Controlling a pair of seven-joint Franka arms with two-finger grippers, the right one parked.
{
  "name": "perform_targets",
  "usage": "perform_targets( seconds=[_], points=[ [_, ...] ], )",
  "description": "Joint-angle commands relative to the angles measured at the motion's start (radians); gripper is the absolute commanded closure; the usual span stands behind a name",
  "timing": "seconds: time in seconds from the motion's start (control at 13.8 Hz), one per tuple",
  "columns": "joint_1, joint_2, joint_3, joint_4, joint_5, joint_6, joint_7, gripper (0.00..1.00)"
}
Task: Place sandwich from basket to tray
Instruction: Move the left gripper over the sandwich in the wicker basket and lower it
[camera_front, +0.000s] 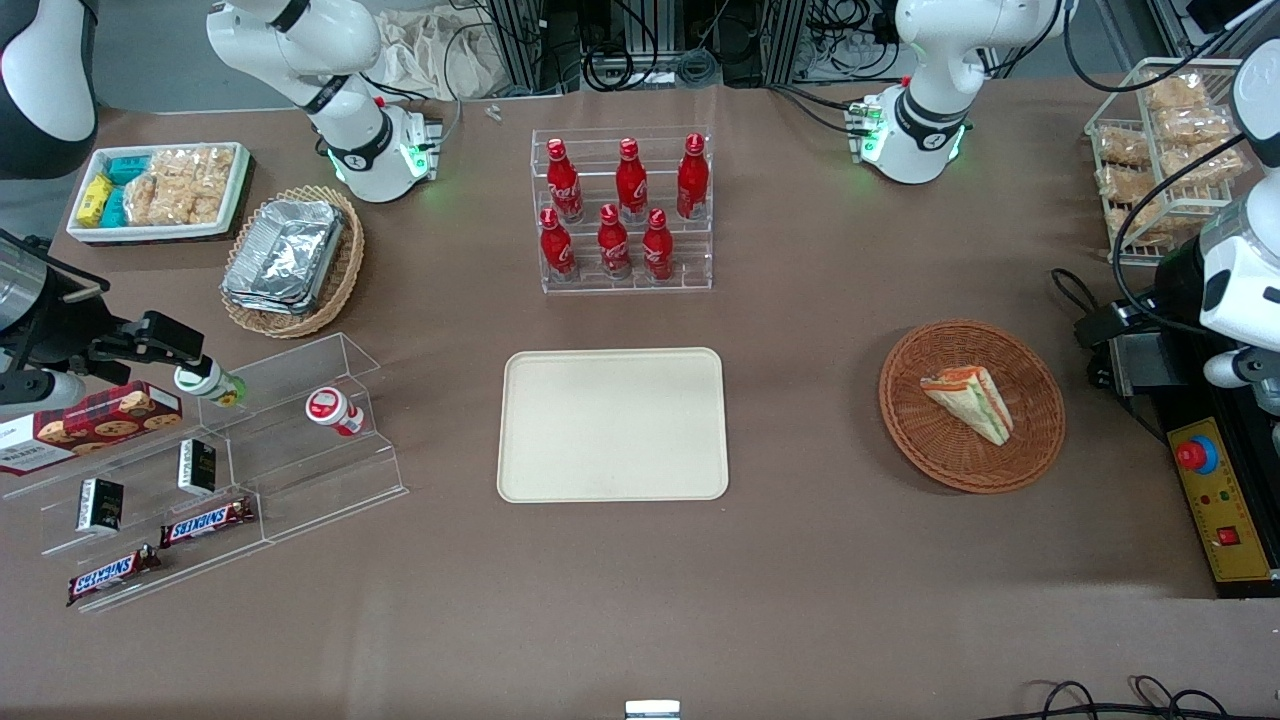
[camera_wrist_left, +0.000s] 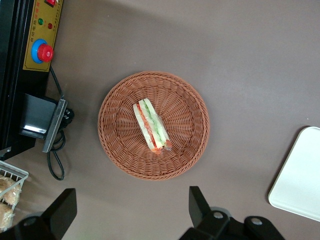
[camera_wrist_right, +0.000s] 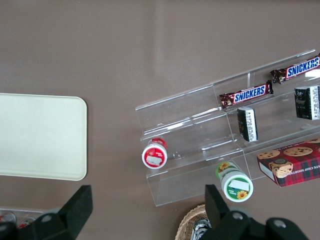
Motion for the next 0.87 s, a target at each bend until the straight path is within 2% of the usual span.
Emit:
perform_targets(
  seconds=[0.0,0.29,0.43,0.8],
  points=[
    [-0.006,0.015,0.001,0.032,0.015,-0.015,0.006,0.01],
    [-0.013,0.017,-0.001,0.017,0.009,-0.025,-0.001,0.01],
    [-0.026,0.029,-0.004,-0.017,0.009,-0.003,-0.135,0.01],
    [-0.016,0.047,-0.001,-0.233,0.012,0.247,-0.380,0.01]
  ],
)
